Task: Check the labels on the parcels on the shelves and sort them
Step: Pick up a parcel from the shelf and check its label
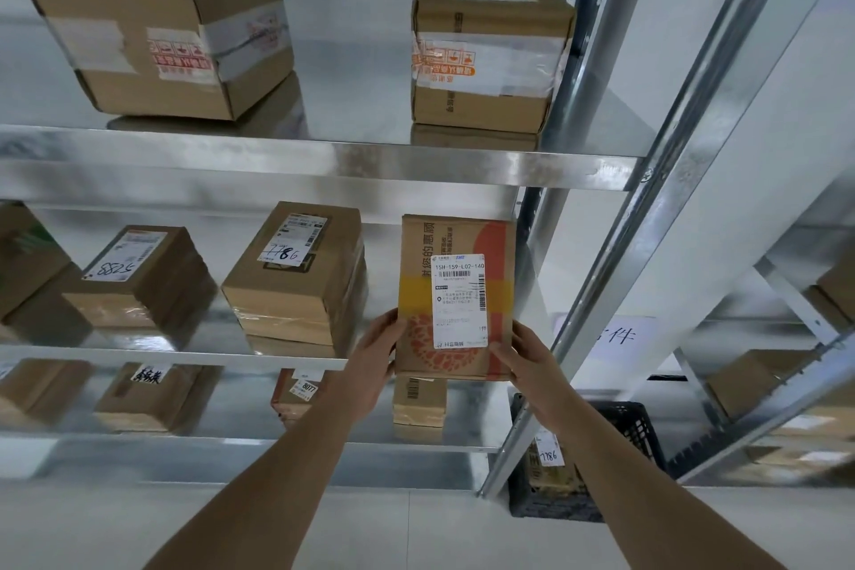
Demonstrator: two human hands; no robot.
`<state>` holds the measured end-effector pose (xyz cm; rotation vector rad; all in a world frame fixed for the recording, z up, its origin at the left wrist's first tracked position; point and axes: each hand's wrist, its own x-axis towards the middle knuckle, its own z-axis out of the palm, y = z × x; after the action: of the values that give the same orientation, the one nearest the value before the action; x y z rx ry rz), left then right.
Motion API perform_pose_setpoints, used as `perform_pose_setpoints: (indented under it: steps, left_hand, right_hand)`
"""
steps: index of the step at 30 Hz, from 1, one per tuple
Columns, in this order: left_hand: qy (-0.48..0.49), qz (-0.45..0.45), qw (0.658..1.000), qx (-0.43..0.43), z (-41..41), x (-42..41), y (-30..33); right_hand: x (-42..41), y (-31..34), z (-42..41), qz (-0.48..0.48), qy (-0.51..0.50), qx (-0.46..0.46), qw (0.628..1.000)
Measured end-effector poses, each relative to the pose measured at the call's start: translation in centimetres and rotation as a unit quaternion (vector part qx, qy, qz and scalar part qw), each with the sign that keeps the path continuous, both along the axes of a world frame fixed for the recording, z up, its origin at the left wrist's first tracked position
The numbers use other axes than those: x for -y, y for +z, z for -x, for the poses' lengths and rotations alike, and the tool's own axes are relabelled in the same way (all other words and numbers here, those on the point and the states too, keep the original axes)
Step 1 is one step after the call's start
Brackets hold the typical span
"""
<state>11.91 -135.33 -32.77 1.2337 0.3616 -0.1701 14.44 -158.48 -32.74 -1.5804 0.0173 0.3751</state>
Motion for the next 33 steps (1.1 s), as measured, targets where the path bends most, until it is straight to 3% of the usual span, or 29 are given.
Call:
perform_pose_setpoints:
  steps: [7, 11, 15, 19, 22, 28, 33]
  left_hand:
    - [-0.043, -0.037, 0.998, 0.026, -0.4, 0.0, -0.5]
    - [-0.008, -0.035, 0.999, 0.024, -0.9, 0.0, -0.4]
    - [-0.004, -0.040, 0.999, 0.017, -1.3, 0.0, -0.6]
    - [-0.041, -0.061, 0.997, 0.021, -1.4, -0.1, -0.9]
    - [-0.059, -0.066, 0.995, 0.040, -1.8, -0.2, -0.5]
    - [-0.107, -0.089, 0.988, 0.067, -2.6, -1.2, 0.8]
    - [-0.133, -0.101, 0.985, 0.048, -2.8, -1.5, 1.0]
  right_hand:
    - [-0.7, 0.9, 0.6, -0.019, -0.046, -0.012, 0.999]
    - [-0.9, 1.3, 0.5, 0.005, -0.075, -0.011, 0.997]
    - [-0.4, 1.7, 0.2, 0.027, -0.051, -0.012, 0.998]
    - [0.4, 1.8, -0.1, 0.009, -0.003, -0.075, 0.997]
    - [0.8, 2.2, -0.3, 0.014, 0.014, -0.053, 0.998]
    - [1.0, 2.0, -0.3, -0.012, -0.043, -0.035, 0.998]
    - [0.6, 2.2, -0.2, -0.016, -0.061, -0.010, 0.998]
